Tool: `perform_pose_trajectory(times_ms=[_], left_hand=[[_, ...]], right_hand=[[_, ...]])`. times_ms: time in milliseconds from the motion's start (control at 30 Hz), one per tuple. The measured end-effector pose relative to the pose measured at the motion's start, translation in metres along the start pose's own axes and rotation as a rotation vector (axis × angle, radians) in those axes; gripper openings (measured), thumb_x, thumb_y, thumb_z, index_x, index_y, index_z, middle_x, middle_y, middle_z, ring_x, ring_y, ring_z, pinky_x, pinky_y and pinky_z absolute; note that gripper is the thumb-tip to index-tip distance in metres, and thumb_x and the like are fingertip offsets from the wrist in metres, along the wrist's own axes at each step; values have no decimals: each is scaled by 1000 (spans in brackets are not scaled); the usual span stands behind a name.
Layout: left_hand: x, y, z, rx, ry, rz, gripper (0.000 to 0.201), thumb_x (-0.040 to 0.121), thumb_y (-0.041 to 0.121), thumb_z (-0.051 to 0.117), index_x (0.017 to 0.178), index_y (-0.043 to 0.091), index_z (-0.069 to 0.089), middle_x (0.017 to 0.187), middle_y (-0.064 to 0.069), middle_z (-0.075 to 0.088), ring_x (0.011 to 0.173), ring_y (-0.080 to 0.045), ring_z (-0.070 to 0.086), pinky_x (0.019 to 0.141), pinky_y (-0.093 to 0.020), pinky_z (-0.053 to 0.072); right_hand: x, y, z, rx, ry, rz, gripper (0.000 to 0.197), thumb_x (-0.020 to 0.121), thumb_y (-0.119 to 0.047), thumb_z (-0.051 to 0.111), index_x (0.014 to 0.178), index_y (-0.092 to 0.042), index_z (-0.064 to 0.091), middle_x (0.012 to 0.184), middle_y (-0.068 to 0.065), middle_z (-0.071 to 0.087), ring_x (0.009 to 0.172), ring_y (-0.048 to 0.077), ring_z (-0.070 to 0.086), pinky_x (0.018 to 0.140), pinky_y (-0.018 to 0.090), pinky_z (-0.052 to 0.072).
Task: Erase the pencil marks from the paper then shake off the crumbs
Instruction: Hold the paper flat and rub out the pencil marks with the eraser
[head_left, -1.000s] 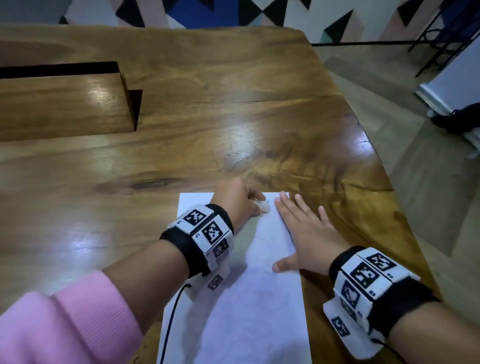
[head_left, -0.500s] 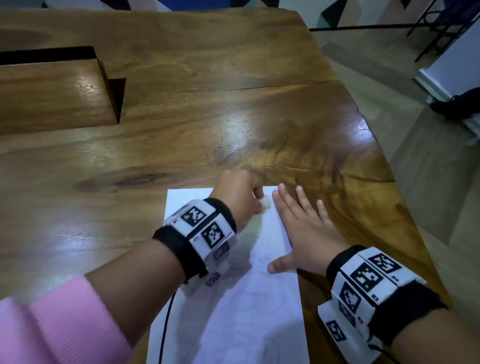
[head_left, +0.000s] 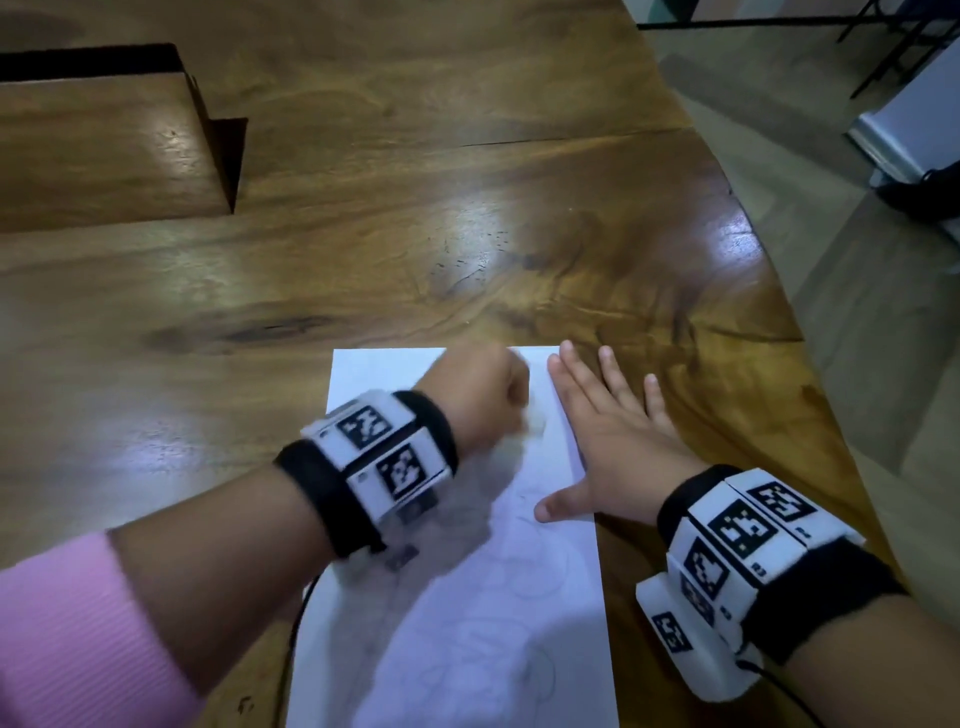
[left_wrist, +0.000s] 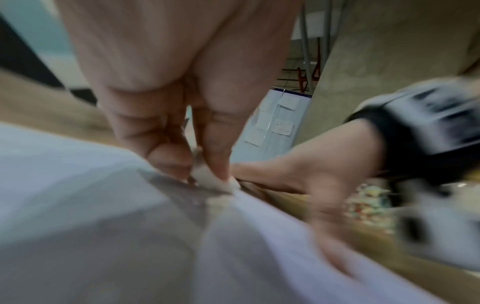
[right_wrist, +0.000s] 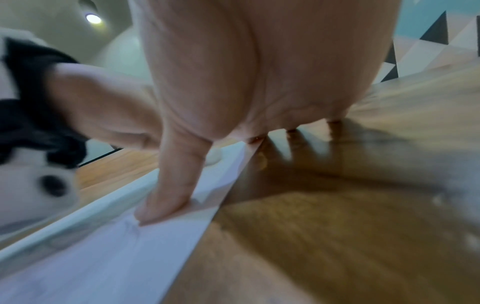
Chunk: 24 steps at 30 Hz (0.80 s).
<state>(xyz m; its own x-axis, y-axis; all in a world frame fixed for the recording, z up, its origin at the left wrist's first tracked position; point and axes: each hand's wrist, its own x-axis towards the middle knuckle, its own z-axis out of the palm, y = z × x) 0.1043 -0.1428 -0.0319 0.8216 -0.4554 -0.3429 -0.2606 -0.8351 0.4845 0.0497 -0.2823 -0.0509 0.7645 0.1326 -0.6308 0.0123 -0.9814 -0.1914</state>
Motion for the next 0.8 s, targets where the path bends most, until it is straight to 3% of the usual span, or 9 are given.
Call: perform_pose_trajectory(times_ms=[100, 200, 267, 333, 433, 500, 567, 633, 800], left_hand=[[16, 5, -9, -65, 166, -91, 4, 75, 10, 67, 79, 9, 67, 82, -9, 69, 79, -23, 58, 65, -23, 37], [-4, 0, 3, 24, 32, -5, 11, 73, 9, 66, 67, 16, 60, 58, 7, 50, 73, -23, 53, 52, -22, 25], [-14, -3, 8, 14, -29, 13, 7, 72, 12, 67, 69, 16, 62, 53, 11, 41, 68, -18, 47, 54, -20, 24], [-6, -2, 3, -40, 45, -36, 7, 72, 15, 70, 78, 12, 66, 57, 10, 47, 72, -18, 52, 60, -17, 29], [12, -2, -7, -93, 206, -117, 9, 73, 15, 71, 79, 13, 65, 73, -4, 63, 81, -24, 62, 66, -23, 39], [3, -5, -4, -65, 162, -77, 5, 74, 14, 68, 78, 12, 65, 63, 1, 59, 77, -25, 61, 66, -24, 41], [-14, -8, 3, 7, 32, 7, 4, 72, 15, 68, 74, 13, 65, 52, 10, 43, 68, -21, 51, 60, -23, 31], [-20, -12, 4, -2, -33, 16, 10, 70, 20, 72, 74, 14, 66, 52, 12, 42, 63, -16, 44, 57, -22, 28], [-3, -20, -1, -152, 169, -149, 9, 74, 13, 70, 81, 9, 66, 72, -2, 57, 71, -22, 53, 65, -22, 40]], right_hand=[[0, 1, 0, -8, -5, 2, 136, 61, -69, 69, 144, -26, -30, 143, -17, -44, 134, 16, -40, 112, 50, -18], [0, 0, 0, -7, -4, 0, 136, 61, -69, 69, 144, -26, -30, 144, -16, -43, 135, 16, -39, 112, 50, -17], [0, 0, 0, 4, -2, 1, 136, 61, -67, 70, 144, -26, -29, 145, -16, -42, 135, 16, -39, 113, 51, -17], [-1, 0, -1, 8, -3, 2, 136, 61, -67, 71, 144, -26, -29, 145, -16, -42, 135, 16, -39, 113, 50, -17], [-1, 0, -1, 3, -3, 3, 136, 61, -67, 71, 144, -25, -29, 145, -16, -42, 135, 16, -39, 113, 50, -17], [1, 0, 0, 1, 1, -1, 137, 60, -68, 71, 144, -26, -29, 146, -16, -42, 135, 15, -39, 113, 50, -17], [2, 1, 1, 7, 11, 0, 137, 60, -67, 71, 144, -26, -28, 146, -16, -42, 135, 15, -39, 113, 50, -17], [2, 1, 1, 9, 13, 1, 137, 60, -67, 71, 145, -26, -28, 146, -16, -41, 135, 16, -38, 113, 50, -16], [1, -1, 1, 0, 25, 0, 136, 60, -67, 71, 145, -25, -28, 146, -16, -41, 136, 16, -38, 114, 50, -15]])
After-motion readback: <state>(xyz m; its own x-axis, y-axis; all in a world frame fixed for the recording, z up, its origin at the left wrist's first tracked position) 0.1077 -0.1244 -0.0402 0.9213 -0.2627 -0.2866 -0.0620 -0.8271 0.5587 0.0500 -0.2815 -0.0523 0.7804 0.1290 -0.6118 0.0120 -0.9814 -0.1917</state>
